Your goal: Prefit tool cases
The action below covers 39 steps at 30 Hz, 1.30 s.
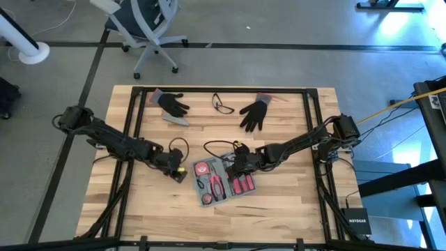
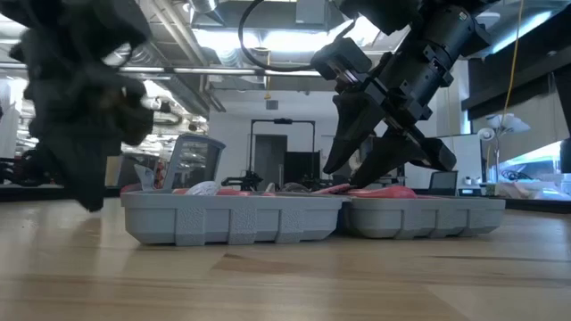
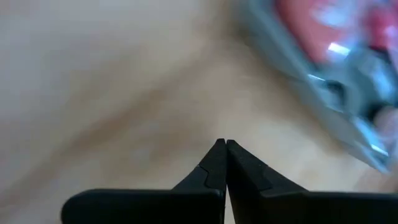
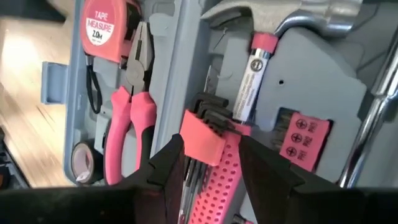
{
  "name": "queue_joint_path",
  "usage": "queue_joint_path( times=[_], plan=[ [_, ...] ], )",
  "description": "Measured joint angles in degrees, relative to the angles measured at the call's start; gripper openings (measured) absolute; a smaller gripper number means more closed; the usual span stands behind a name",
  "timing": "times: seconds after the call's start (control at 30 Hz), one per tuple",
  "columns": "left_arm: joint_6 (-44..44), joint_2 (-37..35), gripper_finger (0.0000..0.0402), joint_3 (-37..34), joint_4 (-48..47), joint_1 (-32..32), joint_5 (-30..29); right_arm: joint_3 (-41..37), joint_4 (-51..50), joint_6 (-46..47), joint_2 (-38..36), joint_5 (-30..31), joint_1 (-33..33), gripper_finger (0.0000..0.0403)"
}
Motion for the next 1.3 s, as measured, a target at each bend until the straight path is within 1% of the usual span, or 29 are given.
queue_joint_path(
  times=[0.07, 0.13, 0.27, 0.37, 0.5, 0.63, 0.8, 0.9, 1.3],
  plan=[
    [-0.3, 1.64, 0.0, 0.14, 2.97, -0.93, 0.05, 0.0, -0.32, 0.01, 0.0, -0.32, 0.0, 0.0143],
    [-2.14, 4.71, 0.0, 0.1, 4.8, -1.24, 1.1, 0.0, -0.39, 0.23, 0.0, -0.91, 0.0, 0.0143],
    [-3.95, 9.87, 0.0, 0.23, 12.74, -2.19, 2.2, 0.0, -0.39, 0.52, 0.0, -2.21, 0.0, 0.0143],
    [-6.51, 11.0, 0.0, 0.28, 16.12, -2.31, 1.5, 0.0, -0.25, 0.7, 0.0, -2.72, 0.02, 0.0143],
    [-5.89, 11.24, 0.0, 0.28, 19.25, -2.33, 0.15, 0.0, 0.09, 0.69, 0.0, -3.31, 0.02, 0.0143],
    [-5.12, 11.24, 0.0, 0.32, 19.39, -0.99, -0.72, 0.0, 0.24, 0.94, 0.0, -3.5, 0.07, 0.0143],
    [-3.52, 11.32, 0.0, 0.32, 20.71, 2.35, -2.44, 0.0, 1.09, 1.52, 0.0, -3.83, 0.07, 0.0143],
    [-2.28, 11.32, 0.0, 0.32, 20.6, 3.31, -1.25, 0.0, 1.48, 1.52, 0.0, -3.87, 0.05, 0.0143],
    [-3.94, 11.24, 0.0, 0.34, 20.59, 3.44, -0.56, 0.0, 3.34, 1.52, -0.07, -3.98, 0.02, 0.0143]
  ],
)
